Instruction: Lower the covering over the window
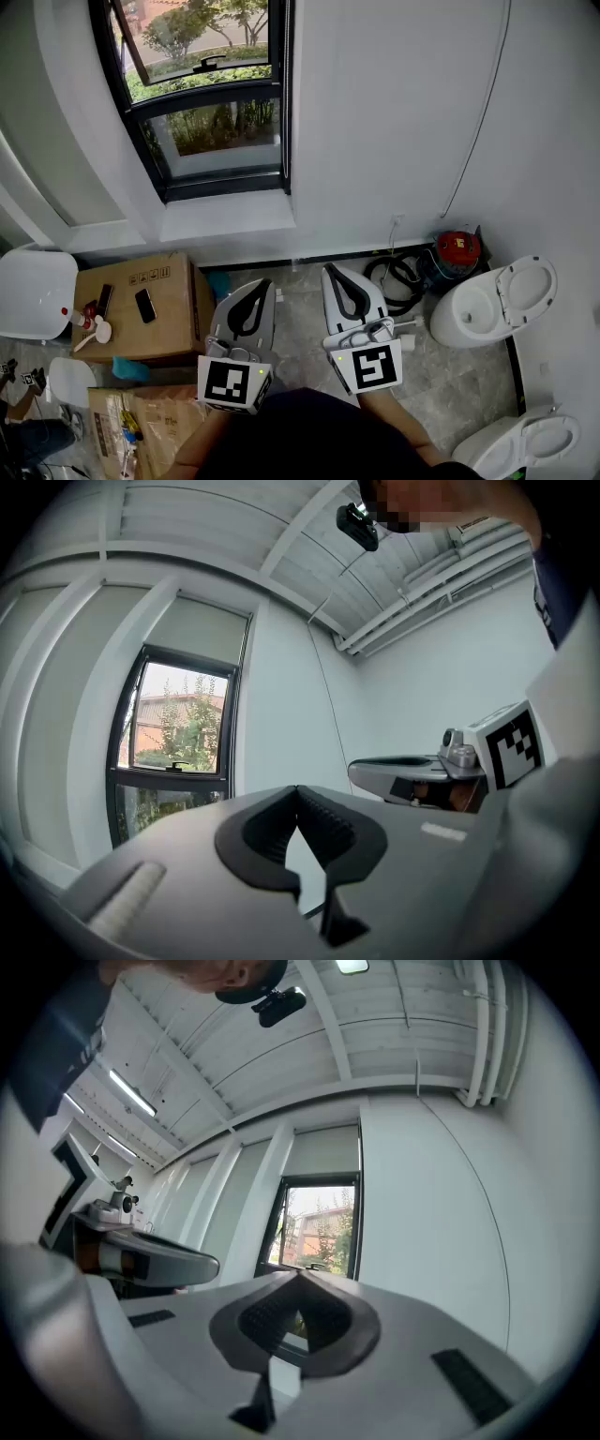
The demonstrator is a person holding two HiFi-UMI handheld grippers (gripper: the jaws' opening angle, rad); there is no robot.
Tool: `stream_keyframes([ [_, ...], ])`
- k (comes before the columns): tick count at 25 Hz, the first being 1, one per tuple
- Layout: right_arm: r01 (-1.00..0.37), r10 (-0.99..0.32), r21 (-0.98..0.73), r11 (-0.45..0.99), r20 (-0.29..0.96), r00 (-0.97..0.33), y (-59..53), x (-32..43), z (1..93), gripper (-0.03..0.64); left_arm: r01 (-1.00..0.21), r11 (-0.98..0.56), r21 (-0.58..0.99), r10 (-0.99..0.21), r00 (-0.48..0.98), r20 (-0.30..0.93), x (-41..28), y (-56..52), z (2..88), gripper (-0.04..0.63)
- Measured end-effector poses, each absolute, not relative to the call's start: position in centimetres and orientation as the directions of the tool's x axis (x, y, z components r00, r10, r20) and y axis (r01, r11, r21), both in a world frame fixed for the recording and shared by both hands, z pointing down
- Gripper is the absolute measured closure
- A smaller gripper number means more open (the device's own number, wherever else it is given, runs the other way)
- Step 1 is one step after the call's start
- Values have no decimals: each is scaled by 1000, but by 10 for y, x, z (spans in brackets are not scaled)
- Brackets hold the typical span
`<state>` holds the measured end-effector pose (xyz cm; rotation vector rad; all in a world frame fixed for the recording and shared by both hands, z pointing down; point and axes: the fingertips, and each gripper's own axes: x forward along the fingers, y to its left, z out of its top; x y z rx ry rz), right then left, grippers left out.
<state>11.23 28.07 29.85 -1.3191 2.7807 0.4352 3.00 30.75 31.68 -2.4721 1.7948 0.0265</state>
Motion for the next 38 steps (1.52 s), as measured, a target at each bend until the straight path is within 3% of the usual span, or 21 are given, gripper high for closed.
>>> stream_keyframes([
  [14, -746, -739, 215, 630, -130, -661, 231, 80, 319, 603, -960, -280, -13, -959, 280, -36, -5, 259, 340, 583],
  [28, -793, -789, 250, 556, -142, -598, 32, -5, 304, 603, -900, -435, -19, -896, 434, -95, -86, 46, 320, 582],
  [33, -819, -815, 251, 516, -150, -560, -32, -32, 310, 603, -873, -487, -17, -870, 487, -72, -111, -24, 327, 509],
  [38, -844, -853, 221, 489, -83, -516, -72, -38, 333, 603, -840, -543, 28, -840, 541, -45, -116, -68, 347, 483],
])
